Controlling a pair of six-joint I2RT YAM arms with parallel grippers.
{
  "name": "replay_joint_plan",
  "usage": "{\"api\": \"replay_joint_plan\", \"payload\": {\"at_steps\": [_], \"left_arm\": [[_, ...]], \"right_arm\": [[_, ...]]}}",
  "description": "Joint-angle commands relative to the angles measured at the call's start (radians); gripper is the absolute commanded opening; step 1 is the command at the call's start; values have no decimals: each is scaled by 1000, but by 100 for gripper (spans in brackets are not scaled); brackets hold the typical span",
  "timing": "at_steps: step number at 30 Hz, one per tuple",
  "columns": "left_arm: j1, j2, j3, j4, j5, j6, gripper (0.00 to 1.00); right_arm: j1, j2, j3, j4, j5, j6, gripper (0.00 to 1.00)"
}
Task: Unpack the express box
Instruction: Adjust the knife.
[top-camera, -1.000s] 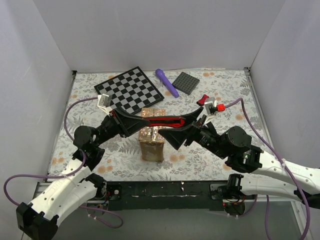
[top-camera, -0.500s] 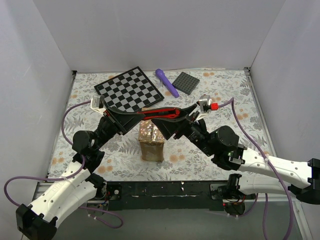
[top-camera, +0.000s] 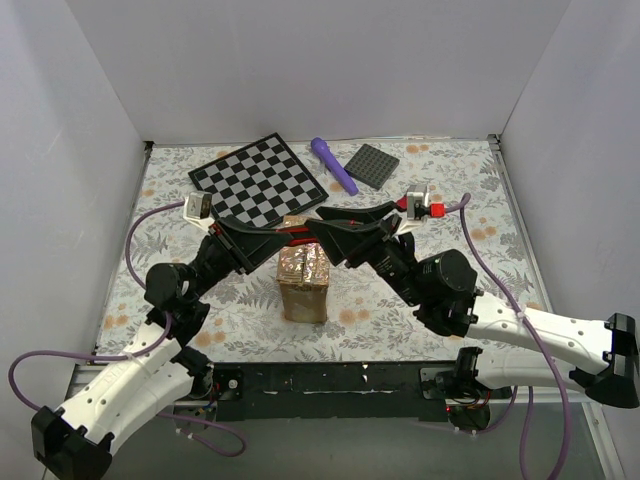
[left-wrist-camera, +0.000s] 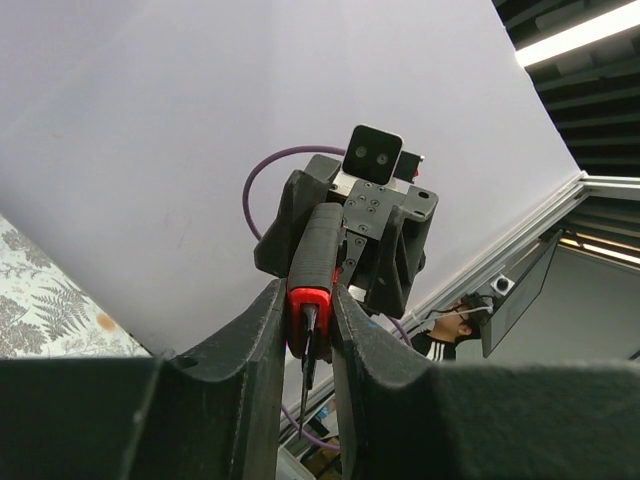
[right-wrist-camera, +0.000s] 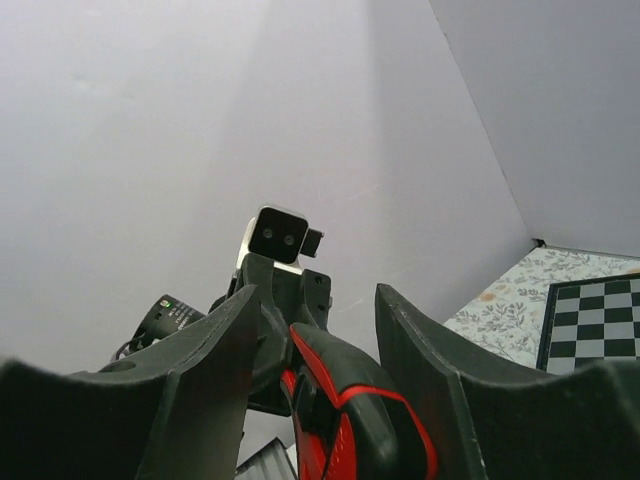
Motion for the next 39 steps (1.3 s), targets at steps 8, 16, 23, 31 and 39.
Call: {"api": "replay_joint_plan", "payload": {"at_steps": [8,16,23,31,39], "left_arm": [[-8,25,1,39,53,6,0],[-20,8,-10,54,7,3,0],[-24,22,-17,91,2,-10,0],[-24,11,-36,96,3,-13,0],[-25,22,-36,108,19,-22,0]], "right_arm": [[-22,73,53,108,-70,46,57],[-35,105,73,73,-109,96,58],[-53,117,77,31,-144,138,20],[-67,137,88,8,-178,165,33],[-87,169,126,-38,-238,175,8]]}}
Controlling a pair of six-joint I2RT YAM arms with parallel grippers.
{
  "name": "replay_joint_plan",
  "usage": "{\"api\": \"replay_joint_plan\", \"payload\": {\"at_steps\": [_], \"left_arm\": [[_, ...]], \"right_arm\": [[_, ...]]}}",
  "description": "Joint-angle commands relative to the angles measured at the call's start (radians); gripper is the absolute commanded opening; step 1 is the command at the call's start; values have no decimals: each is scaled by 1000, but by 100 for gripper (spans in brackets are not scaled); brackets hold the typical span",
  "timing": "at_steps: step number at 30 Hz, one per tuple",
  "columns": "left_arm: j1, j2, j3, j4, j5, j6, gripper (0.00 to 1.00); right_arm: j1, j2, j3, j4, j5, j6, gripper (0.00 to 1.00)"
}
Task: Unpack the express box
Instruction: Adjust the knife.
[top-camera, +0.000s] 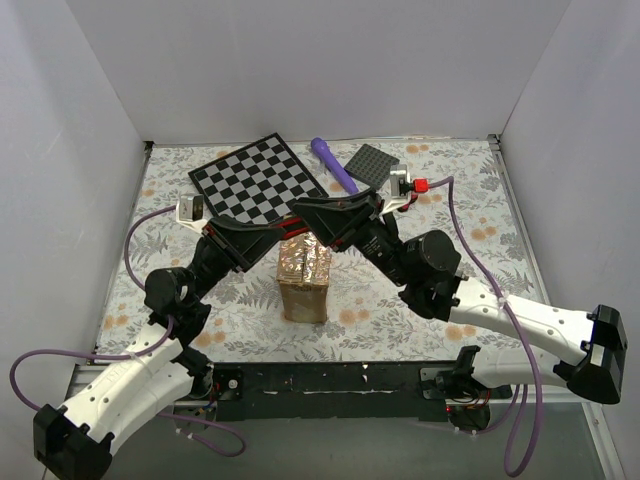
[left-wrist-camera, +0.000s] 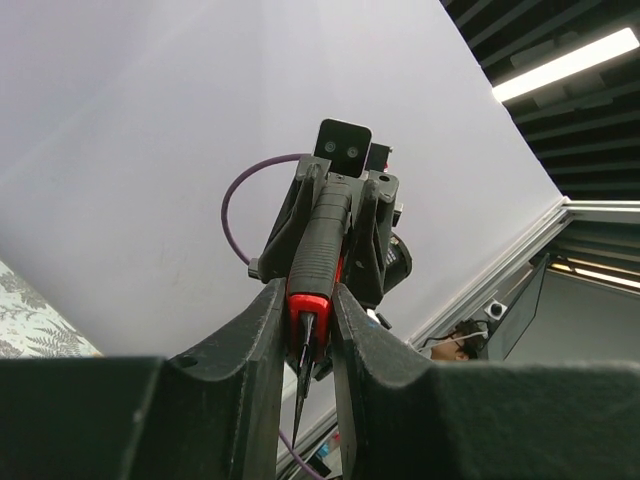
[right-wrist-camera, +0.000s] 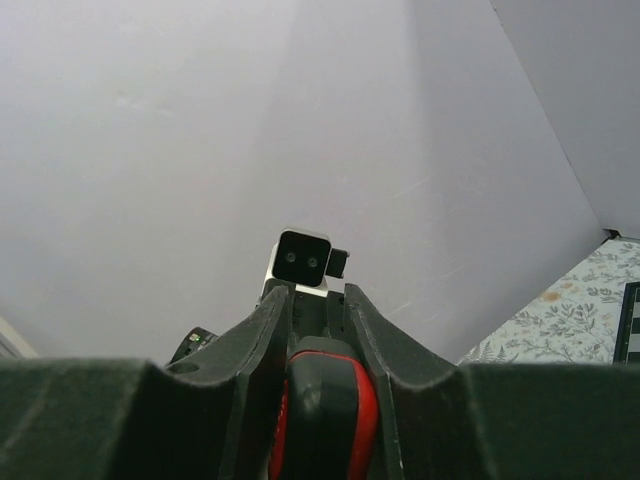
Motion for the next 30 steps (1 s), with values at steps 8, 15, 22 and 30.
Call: {"api": "replay_joint_plan", "payload": {"at_steps": [8,15,22,30], "left_arm": [[-22,-52,32,-175,48,84,74],[-22,-100,76,-364,-36,161,98],[-22,-88,108,-460,-36,239,98],[-22,-89,240,-764,-128,426,98]], "right_arm": [[-15,-43,32,-153,-108,-72,1],[-17,-175,93,-376,-74,-271,1],[-15,-232,206,-653,-144,-405,1],[-15,-305,174,-783,-228,-648,1]]}}
